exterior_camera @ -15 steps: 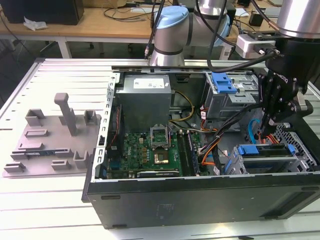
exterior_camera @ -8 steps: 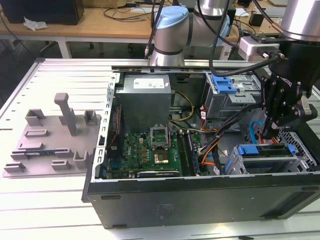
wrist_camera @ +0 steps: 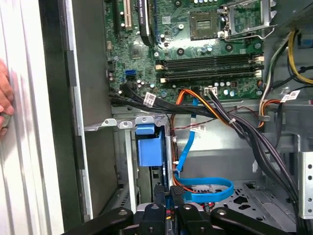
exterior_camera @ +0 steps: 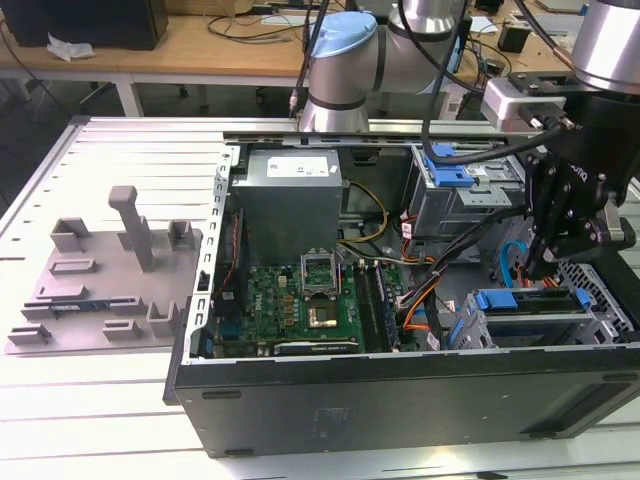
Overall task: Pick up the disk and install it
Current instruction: 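Insert the second disk wire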
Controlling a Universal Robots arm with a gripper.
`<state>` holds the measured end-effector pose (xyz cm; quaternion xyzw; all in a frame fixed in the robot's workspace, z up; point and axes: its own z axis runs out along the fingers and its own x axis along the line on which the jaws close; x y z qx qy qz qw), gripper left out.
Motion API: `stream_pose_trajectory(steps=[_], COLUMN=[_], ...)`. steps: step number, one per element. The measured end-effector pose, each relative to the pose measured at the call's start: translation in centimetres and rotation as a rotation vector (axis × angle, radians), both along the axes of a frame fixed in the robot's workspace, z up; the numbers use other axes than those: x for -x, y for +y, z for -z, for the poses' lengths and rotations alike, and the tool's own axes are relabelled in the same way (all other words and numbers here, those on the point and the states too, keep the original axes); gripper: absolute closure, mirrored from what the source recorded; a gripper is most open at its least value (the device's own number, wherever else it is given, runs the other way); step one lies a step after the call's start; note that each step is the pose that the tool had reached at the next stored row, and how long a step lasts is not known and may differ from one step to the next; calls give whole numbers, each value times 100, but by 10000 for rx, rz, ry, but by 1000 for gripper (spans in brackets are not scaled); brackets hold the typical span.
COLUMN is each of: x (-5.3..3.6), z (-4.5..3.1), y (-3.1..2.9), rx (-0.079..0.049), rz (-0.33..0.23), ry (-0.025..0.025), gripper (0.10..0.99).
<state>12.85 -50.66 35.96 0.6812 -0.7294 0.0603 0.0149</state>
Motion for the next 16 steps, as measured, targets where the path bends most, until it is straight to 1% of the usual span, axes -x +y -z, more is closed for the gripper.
stream_pose_trajectory(steps=[1,3,4,5,7,8,10,12,13,14,16], x=[-1,-13,-21,-27,-41,-54,-56,-60,-66,-76,-80], z=[2,10,15,19,29,44,55,56,55,56,56], y=[-10,-50,-69,-82,-111,-128,-128,-130,-132,-134,-141], rx=[-61,-218,-270,-301,-360,-435,-506,-529,-550,-576,-579], rz=[9,21,22,23,23,25,28,26,24,17,10], ry=[0,2,7,12,40,114,345,415,459,480,481], gripper=[925,925,925,925,925,925,925,925,925,925,925])
